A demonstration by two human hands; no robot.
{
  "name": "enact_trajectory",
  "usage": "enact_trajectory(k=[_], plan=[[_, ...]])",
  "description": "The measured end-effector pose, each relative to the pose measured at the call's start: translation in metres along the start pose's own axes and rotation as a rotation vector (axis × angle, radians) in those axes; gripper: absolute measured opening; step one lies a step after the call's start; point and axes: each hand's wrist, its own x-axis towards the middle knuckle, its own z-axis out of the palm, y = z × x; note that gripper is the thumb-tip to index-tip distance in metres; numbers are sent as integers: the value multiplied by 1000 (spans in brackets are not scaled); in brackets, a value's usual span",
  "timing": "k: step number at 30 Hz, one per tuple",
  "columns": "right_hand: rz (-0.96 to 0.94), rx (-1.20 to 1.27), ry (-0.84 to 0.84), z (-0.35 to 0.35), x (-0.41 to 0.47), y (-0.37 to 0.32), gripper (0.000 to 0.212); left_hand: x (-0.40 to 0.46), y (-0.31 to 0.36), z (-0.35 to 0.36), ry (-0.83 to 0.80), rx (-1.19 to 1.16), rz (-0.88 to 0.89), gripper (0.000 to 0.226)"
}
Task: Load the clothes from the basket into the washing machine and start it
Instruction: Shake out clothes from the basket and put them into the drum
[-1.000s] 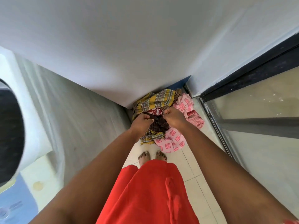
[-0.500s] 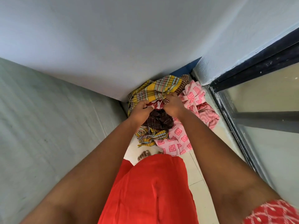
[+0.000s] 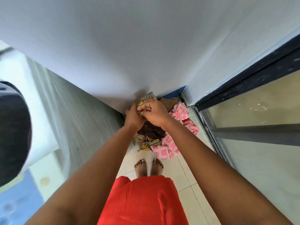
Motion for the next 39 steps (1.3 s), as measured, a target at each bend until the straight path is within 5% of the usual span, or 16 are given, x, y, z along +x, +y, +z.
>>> enact_trajectory(k=[7,14,21,25,28,31,32,34,37,39], plan=[[-132,149,46,-48,-57,-115,18,-51,43,-55,30,-151,22,41],[-247,303,-14,-76,-122,-198,16,-53,34,-78,-14,-247,197,95],[-393,509,41,-103,-166,-257,12,-142,80,-98,-86,-375,171,43],[-470,591,285,-147,-177,-273,16,-154,99,-115,-17,-451,279,37],[-368,519,506,-174,-174,-251,18,-160,113,-137,97,-435,357,21],[-70,257,568,-182,-162,-203,19,-164,120,-150,128,-497,361,13],[25,118,553,-177,-159,-186,20,-168,120,-152,119,-530,362,15],[133,-168,505,-162,-155,-166,54,-175,123,-152,97,-579,376,16],[-2,-380,337,-123,-155,-165,93,-186,129,-144,65,-568,414,13],[-99,-448,168,-101,-147,-166,101,-194,135,-138,-12,-566,453,20]])
